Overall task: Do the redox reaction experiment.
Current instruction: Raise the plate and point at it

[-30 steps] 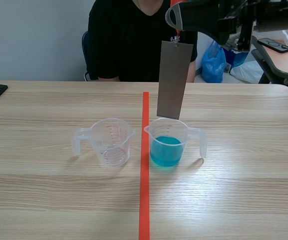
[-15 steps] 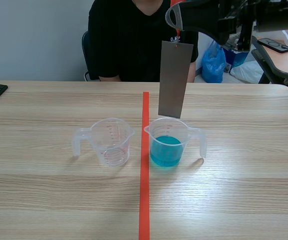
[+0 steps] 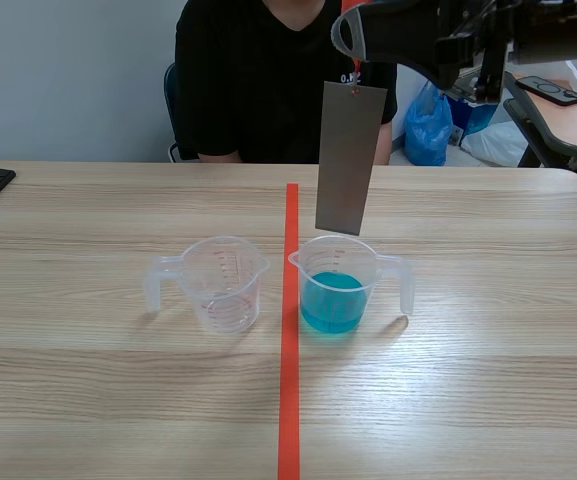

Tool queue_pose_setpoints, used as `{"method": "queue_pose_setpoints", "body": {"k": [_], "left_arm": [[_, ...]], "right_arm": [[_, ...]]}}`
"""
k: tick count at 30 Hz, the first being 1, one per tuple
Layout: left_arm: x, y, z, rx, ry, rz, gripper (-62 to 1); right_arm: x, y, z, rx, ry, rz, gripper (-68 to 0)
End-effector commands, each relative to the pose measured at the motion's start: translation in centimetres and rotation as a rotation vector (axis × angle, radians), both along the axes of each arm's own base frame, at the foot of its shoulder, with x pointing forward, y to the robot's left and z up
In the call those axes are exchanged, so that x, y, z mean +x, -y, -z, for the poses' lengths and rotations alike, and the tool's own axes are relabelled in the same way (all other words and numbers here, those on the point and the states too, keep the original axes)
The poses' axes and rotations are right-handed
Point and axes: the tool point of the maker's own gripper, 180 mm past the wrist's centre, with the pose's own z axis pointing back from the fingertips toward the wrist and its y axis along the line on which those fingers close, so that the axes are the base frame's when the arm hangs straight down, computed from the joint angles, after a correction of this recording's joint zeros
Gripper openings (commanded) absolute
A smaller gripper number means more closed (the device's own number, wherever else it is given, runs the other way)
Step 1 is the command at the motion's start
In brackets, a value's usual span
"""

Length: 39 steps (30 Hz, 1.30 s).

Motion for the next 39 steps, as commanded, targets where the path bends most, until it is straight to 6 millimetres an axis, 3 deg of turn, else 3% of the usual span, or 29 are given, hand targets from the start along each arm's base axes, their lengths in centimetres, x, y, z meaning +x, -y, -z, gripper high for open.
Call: {"method": "queue_pose_setpoints", "body": {"k": [1, 6, 13, 26, 34, 39], "left_arm": [[1.2, 1.2, -0.9, -0.051, 0.018, 0.044, -56.9], [5.4, 4.0, -3.2, -0.187, 0.05, 0.133, -56.9], [9.7, 9.7, -4.9, -0.263, 0.076, 0.275, -56.9], [13.0, 19.5, -5.2, -0.225, 0.055, 0.47, -56.9], [15.5, 22.2, -3.1, -0.263, -0.011, 0.438, -56.9], [16.8, 23.2, -3.2, -0.296, -0.012, 0.425, -56.9]], "right_arm": [[0.2, 0.2, -1.8, 0.024, 0.048, -0.002, -65.8], [0.2, 0.2, -1.8, 0.024, 0.048, -0.002, -65.8], [0.2, 0.2, -1.8, 0.024, 0.048, -0.002, -65.8], [0.2, 0.2, -1.8, 0.024, 0.048, -0.002, -65.8], [0.2, 0.2, -1.8, 0.025, 0.048, -0.002, -65.8], [0.2, 0.2, -1.8, 0.025, 0.048, -0.002, -65.8]]}}
